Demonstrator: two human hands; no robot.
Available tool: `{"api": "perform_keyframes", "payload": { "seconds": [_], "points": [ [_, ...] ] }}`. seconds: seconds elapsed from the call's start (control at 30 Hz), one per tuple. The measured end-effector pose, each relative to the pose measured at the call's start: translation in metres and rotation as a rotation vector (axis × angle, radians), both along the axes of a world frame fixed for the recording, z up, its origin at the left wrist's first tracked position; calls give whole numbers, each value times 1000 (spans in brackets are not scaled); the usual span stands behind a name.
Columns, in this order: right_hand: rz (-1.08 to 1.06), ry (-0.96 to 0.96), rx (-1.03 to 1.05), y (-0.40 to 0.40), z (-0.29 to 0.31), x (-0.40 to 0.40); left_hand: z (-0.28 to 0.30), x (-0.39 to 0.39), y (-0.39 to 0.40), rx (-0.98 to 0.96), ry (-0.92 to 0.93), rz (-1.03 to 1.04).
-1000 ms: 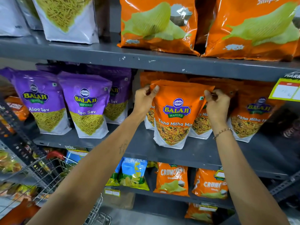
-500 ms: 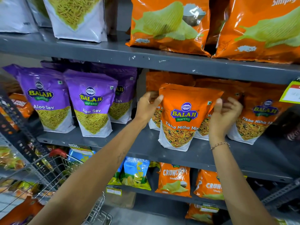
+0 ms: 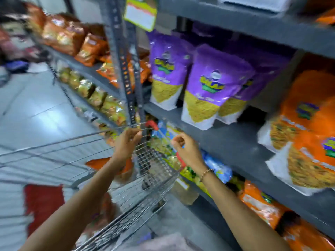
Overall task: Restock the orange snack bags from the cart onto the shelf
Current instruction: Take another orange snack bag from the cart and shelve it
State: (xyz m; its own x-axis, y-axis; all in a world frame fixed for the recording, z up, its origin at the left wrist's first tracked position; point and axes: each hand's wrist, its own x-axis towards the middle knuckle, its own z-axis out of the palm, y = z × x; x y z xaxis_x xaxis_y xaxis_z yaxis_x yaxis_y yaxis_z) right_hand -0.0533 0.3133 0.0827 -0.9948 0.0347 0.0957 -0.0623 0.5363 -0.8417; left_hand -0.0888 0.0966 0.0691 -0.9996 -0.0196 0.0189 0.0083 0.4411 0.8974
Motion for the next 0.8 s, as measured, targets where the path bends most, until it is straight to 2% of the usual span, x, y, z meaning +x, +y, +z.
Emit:
{"api": "perform_keyframes", "payload": {
  "seconds": [0.07,0.13,0.2,0.3,0.43,0.53,0.63,0.7,0.8],
  "points": [
    [153,-97,122,-37,-18,-22,-23,0,-52,-175,-82,78],
    [284,-211,270,-73,-37,-40,-50,-2,-98,-424,-240,81],
    [398,-325,424,-107,-55,-53,-74,-1,-135,-629,-385,18],
    [538,-426,466,-149,-69,-65,-95,3,-168,-851,-428,-118],
    [517,-419,563,-177,-98,-82,-110,0,-184,-870,-319,-277],
    [547,-303,791,-181,-114,-92,-119,-3,-189,-906,-265,-282],
    [587,-208,889,-182,-114,-97,-112,-5,-184,-842,-244,-229],
    [578,-185,876,-179,-110,-98,-107,-6,-178,-807,-218,-188],
    [436,-195,706,-166,-95,-95,-92,-9,-171,-657,-131,-67]
  ]
}}
